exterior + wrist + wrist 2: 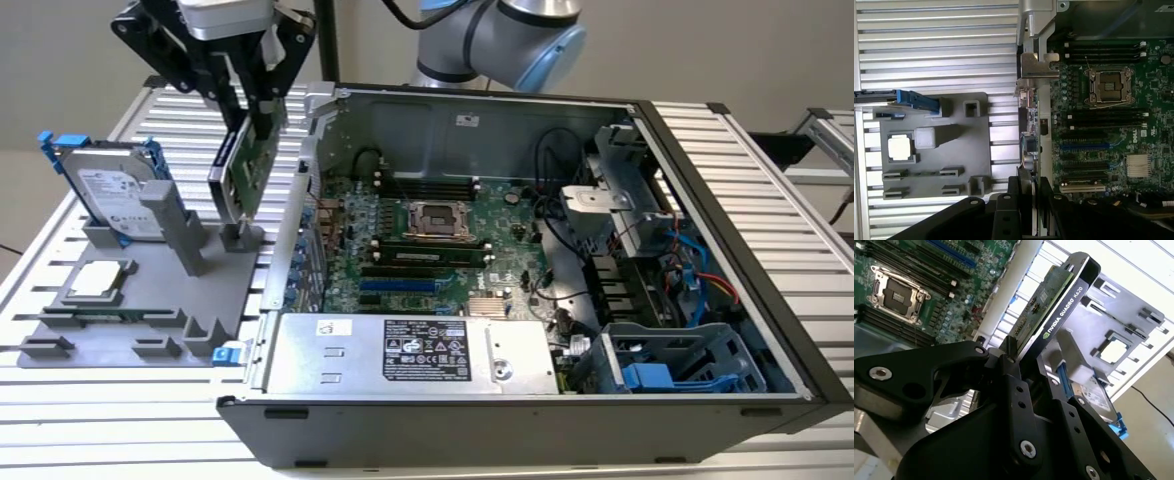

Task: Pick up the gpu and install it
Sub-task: 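Pick up the gpu and move the gpu toward the slot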

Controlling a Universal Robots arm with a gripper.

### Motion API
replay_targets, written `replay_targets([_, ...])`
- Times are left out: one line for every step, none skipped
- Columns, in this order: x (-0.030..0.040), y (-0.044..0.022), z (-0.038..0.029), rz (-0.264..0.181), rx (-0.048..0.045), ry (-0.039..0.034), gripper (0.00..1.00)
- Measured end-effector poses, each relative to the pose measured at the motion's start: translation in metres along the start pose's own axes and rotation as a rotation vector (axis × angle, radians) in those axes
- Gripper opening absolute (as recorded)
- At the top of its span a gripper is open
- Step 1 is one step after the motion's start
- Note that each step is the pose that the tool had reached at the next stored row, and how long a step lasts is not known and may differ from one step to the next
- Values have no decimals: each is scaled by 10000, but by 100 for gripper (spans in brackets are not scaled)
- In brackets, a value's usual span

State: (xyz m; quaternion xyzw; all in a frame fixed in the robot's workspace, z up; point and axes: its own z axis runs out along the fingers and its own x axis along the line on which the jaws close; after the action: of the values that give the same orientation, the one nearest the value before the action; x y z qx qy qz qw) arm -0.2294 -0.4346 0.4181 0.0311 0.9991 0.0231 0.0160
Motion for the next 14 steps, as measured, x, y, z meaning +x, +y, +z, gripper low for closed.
replay_targets([-18,1,0,0,1,7,0])
replay_targets([-33,2,1,0,4,17,0])
replay_targets([-45,3,1,0,3,22,0])
replay_targets([-58,4,2,1,3,24,0])
replay_targets([-75,5,2,0,4,30,0])
replay_targets([-92,6,3,-1,4,36,0])
replay_targets([-108,7,3,-2,4,41,0])
replay_targets([-123,8,4,-3,4,44,0])
replay_targets([-140,9,4,-3,5,48,0])
replay_targets([-157,10,5,-3,5,50,0])
replay_targets([-176,11,6,-3,5,54,0])
replay_targets([-196,13,7,-3,5,57,0])
replay_targets([-217,14,7,-3,6,61,0])
replay_targets([-237,15,8,-3,6,65,0])
